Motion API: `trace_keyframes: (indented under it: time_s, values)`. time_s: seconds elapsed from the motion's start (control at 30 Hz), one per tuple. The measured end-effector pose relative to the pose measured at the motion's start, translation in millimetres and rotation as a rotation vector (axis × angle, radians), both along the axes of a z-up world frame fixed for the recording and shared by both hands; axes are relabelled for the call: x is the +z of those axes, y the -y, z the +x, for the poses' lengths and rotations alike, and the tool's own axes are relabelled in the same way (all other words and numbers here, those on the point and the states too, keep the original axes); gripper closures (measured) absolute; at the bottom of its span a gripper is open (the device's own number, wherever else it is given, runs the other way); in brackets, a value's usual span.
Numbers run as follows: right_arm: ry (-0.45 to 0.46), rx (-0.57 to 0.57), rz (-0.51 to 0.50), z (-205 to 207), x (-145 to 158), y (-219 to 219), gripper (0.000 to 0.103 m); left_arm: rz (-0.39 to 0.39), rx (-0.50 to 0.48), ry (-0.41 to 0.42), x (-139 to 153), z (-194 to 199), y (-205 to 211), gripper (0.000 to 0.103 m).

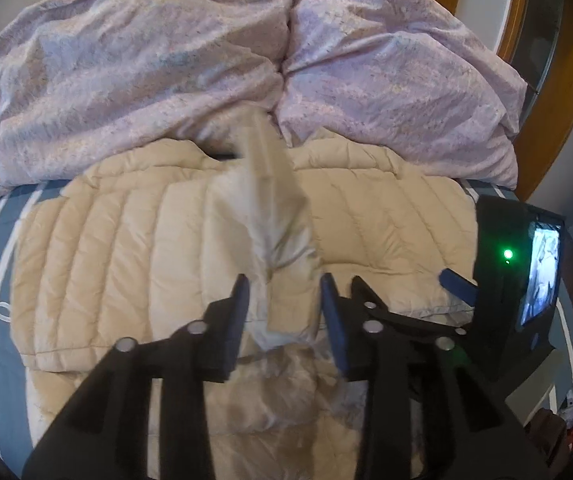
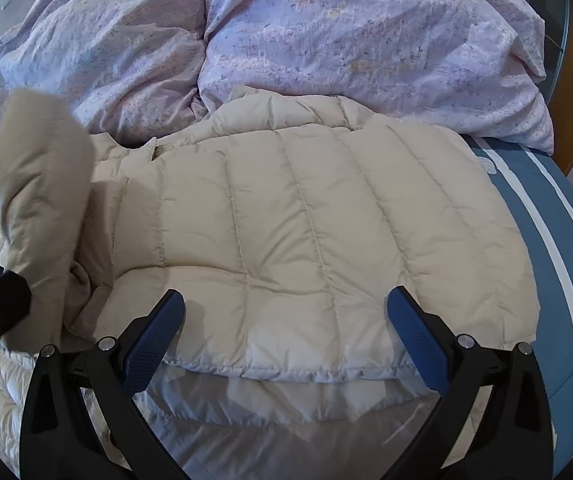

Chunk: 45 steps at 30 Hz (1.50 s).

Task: Fold large clothes
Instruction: 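Lay the sleeve across the jacket body and open the left gripper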

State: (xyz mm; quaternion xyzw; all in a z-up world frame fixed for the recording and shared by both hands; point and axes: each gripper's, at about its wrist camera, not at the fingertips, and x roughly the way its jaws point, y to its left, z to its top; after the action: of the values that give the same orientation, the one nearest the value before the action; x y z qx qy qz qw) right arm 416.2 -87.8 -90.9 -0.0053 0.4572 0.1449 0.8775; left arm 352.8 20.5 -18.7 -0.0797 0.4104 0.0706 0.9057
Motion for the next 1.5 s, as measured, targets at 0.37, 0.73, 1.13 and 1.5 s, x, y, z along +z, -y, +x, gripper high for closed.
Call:
trace_keyframes:
  time_s: [0.37,0.73,1.13,1.5]
  values:
    - [0.039,-0.027,0.023,-12.9,24.8,11.1,0.009,0.034,0.059,0.036,13.7,-25.5,-26.5,0.040]
    - [0.022,0.042,0.110,-15.6,36.0,-9.9,0.042,0.083,0.149,-0.006,-3.5,-33.4,-66.9,0.040]
    - [-0.050,0.058,0.071,-5.2,1.6,-33.1,0.074,0.121,0.187,-0.071,-43.3,-19.6,-87.2,0.040]
    - [-0.006,0.037,-0.034,-8.5,-11.4,-36.2,0.084,0.163,0.204,-0.093,-71.1,-12.6,-94.4,0.036]
